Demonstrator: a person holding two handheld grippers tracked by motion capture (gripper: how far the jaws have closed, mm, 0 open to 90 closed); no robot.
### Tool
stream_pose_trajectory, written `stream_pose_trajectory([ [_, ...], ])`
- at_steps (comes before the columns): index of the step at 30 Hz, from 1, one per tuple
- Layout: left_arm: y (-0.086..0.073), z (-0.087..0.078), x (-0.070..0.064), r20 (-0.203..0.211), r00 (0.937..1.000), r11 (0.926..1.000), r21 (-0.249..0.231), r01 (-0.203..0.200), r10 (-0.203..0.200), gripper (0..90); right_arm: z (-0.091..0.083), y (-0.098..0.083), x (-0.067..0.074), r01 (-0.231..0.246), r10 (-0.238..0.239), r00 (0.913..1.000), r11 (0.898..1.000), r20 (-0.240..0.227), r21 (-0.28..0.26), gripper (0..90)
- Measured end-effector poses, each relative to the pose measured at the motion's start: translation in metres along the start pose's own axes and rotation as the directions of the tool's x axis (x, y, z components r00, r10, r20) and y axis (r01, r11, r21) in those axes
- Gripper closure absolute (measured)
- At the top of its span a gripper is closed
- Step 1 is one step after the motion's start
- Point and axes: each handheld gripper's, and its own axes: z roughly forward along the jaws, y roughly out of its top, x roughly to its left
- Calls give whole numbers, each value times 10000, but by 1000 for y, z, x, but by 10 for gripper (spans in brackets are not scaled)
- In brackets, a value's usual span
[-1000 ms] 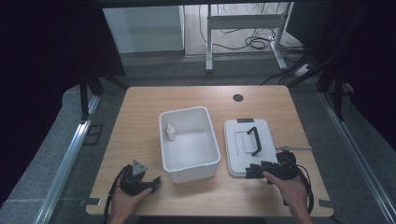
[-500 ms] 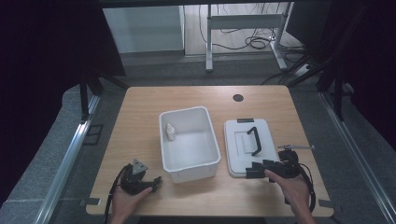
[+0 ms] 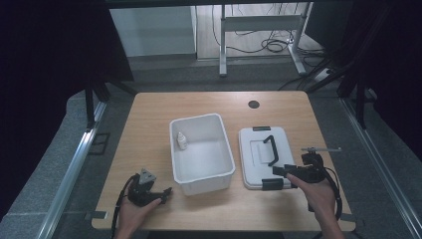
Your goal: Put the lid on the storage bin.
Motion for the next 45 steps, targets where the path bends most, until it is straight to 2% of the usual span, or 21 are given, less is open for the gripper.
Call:
stream_pose_trajectory([
  [9, -2, 2, 1, 14, 10000, 9997, -246, -20, 20, 149, -2, 14, -2, -126, 126, 9999, 9999, -84, -56, 324],
  [21, -1, 4, 4, 83, 9999, 9993, -373, -86, 89, 132, 1, 39, 2, -181, 169, 9994, 9992, 317, 367, 320],
  [27, -1, 4, 4, 90, 9999, 9993, -376, -89, 92, 131, 1, 54, -2, -502, 482, 9983, 9968, 332, 624, 320],
  [36, -1, 4, 4, 82, 9999, 9992, -377, -93, 97, 131, 6, 65, -8, -669, 638, 9973, 9932, 350, 957, 326],
  [45, -1, 4, 4, 79, 9999, 9993, -376, -89, 92, 131, 16, 75, -16, -1048, 1027, 9945, 9858, 228, 1315, 335],
])
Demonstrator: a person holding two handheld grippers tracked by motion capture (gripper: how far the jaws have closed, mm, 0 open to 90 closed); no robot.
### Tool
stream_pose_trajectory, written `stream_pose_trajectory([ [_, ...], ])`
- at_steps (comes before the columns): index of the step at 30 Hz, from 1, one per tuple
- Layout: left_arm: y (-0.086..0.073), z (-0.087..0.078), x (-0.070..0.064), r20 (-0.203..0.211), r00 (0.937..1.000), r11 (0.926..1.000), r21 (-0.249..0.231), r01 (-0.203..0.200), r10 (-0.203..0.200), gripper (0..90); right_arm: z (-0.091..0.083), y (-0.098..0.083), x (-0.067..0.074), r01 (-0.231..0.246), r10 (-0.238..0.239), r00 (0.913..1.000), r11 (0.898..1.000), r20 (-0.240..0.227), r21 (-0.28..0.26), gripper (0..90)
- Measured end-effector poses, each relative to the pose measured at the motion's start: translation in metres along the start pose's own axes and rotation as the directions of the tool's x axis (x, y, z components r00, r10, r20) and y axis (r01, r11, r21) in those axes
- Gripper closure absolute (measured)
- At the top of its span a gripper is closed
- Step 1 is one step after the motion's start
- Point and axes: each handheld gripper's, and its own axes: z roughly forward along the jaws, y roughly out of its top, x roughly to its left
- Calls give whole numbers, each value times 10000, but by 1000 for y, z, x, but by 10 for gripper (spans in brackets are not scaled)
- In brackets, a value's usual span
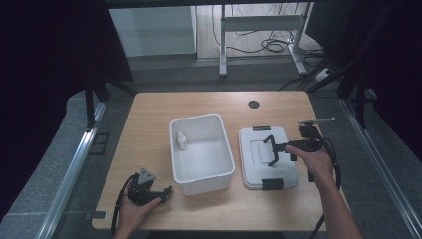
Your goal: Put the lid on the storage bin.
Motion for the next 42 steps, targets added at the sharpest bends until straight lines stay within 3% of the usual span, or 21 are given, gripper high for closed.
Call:
stream_pose_trajectory([
  [6, 0, 0, 0, 1, 10000, 10000, -1, -1, 1, 131, 7, 12, -1, -61, 71, 9996, 9994, -283, 340, 354],
  [19, 0, 0, 0, 2, 10000, 10000, 1, 0, 0, 131, 21, 27, -8, -194, 206, 9997, 9955, -124, 930, 429],
  [21, 0, 0, 0, 4, 10000, 10000, -1, -2, 2, 131, 26, 29, -10, -175, 165, 9998, 9923, 89, 1224, 440],
  [28, 0, 0, 0, 3, 10000, 10000, -2, -2, 2, 131, 31, 35, -11, -190, 133, 9991, 9886, 391, 1492, 480],
  [34, 0, 0, 0, 3, 10000, 10000, 0, -3, 3, 131, 38, 40, -12, -69, -72, 9973, 9817, 735, 1903, 584],
  [42, 0, 0, 0, -1, 10000, 10000, 1, -2, 2, 131, 49, 42, -14, -320, 116, 9960, 9722, 888, 2320, 651],
])
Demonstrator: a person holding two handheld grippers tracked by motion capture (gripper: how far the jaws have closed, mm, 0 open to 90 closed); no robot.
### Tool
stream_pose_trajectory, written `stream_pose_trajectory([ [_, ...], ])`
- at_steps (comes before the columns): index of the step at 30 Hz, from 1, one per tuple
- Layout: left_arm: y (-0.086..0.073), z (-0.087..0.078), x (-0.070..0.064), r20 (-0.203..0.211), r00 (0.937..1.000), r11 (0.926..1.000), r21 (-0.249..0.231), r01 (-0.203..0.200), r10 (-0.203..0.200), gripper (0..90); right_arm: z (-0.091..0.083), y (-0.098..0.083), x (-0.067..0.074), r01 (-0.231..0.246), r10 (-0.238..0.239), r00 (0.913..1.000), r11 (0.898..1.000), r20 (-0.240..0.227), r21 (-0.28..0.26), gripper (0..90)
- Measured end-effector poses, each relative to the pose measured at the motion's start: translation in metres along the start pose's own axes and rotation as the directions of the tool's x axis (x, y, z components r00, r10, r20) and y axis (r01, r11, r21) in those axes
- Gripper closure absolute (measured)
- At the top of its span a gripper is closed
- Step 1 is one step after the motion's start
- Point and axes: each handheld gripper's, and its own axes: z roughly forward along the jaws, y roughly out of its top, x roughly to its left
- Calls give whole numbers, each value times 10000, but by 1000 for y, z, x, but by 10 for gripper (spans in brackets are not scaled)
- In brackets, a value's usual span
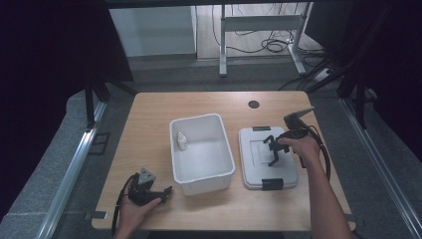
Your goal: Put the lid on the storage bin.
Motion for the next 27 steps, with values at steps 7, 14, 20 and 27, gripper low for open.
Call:
stream_pose_trajectory([
  [7, 0, 0, 0, 2, 10000, 10000, 0, 0, 0, 131, 7, 2, -2, -266, 262, 9996, 9989, 115, 397, 738],
  [14, 0, 0, 0, 4, 10000, 10000, -1, -1, 1, 131, 12, 2, 0, -843, 829, 9962, 9946, 261, 600, 831],
  [20, 0, 0, 0, 4, 10000, 10000, -2, 0, 0, 131, 13, 2, 1, -1080, 1062, 9938, 9925, 340, 569, 844],
  [27, 0, 0, 0, 4, 10000, 10000, -2, 0, 0, 131, 12, 1, 6, -1346, 1330, 9906, 9897, 331, 488, 846],
])
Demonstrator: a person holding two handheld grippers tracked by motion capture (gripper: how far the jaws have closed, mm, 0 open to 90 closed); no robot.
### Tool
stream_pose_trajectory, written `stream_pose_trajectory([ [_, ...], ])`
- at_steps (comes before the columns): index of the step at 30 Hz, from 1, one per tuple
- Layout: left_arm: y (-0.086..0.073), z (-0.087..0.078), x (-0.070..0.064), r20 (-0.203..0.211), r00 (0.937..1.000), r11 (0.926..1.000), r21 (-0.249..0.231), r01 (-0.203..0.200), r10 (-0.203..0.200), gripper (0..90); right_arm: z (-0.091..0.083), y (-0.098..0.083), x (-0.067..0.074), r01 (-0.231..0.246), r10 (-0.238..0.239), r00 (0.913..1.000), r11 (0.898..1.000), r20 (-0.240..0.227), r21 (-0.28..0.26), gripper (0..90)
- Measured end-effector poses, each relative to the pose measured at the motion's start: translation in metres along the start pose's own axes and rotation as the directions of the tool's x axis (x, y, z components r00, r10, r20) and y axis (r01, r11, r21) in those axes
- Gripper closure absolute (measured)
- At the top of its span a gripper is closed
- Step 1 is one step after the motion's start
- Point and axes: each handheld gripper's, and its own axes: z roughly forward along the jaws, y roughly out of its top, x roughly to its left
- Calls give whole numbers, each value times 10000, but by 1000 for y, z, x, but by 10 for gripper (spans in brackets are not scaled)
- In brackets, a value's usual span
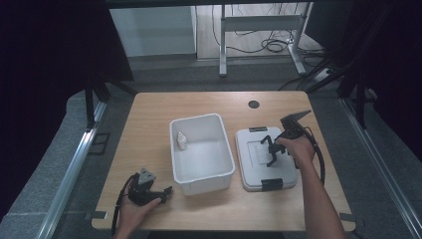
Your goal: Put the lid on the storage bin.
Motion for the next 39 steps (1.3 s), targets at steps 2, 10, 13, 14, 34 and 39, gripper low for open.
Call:
stream_pose_trajectory([
  [2, 0, 0, 0, -5, 10000, 10000, 1, 1, -1, 131, -2, 0, 1, -87, 87, 9999, 10000, -72, -48, 846],
  [10, 0, 0, 0, -1, 10000, 10000, 3, -2, 2, 131, -13, -4, 1, -209, 195, 9991, 9991, -382, -372, 847],
  [13, 0, 0, 0, -1, 10000, 10000, 3, 0, 0, 131, -19, -5, -1, -240, 219, 9987, 9986, -468, -469, 847],
  [14, 0, 0, 0, -3, 10000, 10000, 3, 2, -2, 131, -19, -5, -1, -240, 219, 9987, 9986, -468, -469, 847],
  [34, 0, 0, 0, -5, 10000, 10000, 8, -2, 2, 131, -67, -13, 3, -63, -39, 9966, 9923, -823, -1235, 846],
  [39, 0, 0, 0, -4, 10000, 10000, 7, 4, -4, 131, -76, -14, 5, -62, -64, 9959, 9904, -903, -1381, 846],
])
